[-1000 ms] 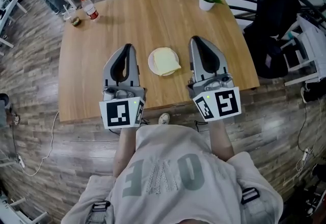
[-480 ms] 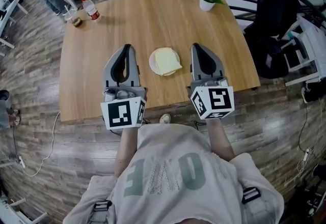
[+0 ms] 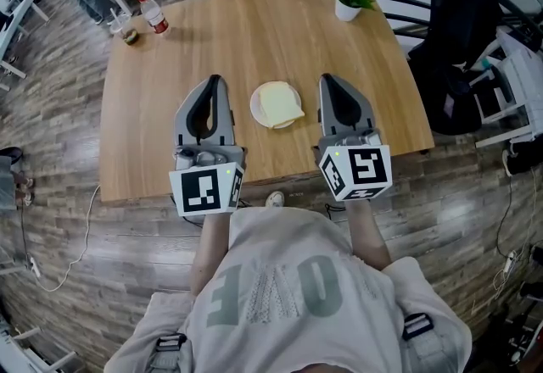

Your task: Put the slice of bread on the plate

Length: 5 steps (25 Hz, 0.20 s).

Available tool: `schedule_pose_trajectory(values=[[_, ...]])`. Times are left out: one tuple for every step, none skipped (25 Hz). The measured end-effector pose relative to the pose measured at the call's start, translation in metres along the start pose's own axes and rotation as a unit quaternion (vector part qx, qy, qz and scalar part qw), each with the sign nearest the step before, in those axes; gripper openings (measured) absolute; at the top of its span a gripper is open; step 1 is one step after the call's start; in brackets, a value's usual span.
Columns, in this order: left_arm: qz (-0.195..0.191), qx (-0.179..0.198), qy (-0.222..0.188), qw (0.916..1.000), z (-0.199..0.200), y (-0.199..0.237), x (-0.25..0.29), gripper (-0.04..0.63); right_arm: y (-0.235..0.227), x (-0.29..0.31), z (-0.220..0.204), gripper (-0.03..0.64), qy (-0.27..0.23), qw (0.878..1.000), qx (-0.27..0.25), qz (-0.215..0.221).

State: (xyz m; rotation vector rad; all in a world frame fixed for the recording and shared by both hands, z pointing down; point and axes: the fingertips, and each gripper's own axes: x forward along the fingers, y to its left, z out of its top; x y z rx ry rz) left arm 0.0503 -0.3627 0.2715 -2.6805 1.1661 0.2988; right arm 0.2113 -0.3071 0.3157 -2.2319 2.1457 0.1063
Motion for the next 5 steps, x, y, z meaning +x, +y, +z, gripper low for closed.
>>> schedule_pose_trajectory(values=[[-0.001,0.000,0.001,1.0000,-0.0009,0.0002,0.0008,0.009,-0.0004,0.0003,0.0002,0.017,0.000,1.000,0.002,0.001],[-0.001,0.001,0.002,1.0000,-0.0018,0.0009,0.0018,0.009,-0.0006,0.0008,0.0005,0.017,0.000,1.000,0.002,0.001],[-0.001,0.001,0.003,1.0000,-0.0025,0.0018,0.0026,0.009,-0.0007,0.0015,0.0008,0.017,0.000,1.000,0.002,0.001],[-0.002,0.000,0.004,1.0000,-0.0030,0.0028,0.0035,0.009,-0.0007,0.0023,0.0011,0.017,0.000,1.000,0.001,0.001],[-0.002,0.000,0.005,1.0000,-0.0035,0.0038,0.0043,0.009,-0.0007,0.0032,0.0015,0.017,0.000,1.000,0.000,0.001]])
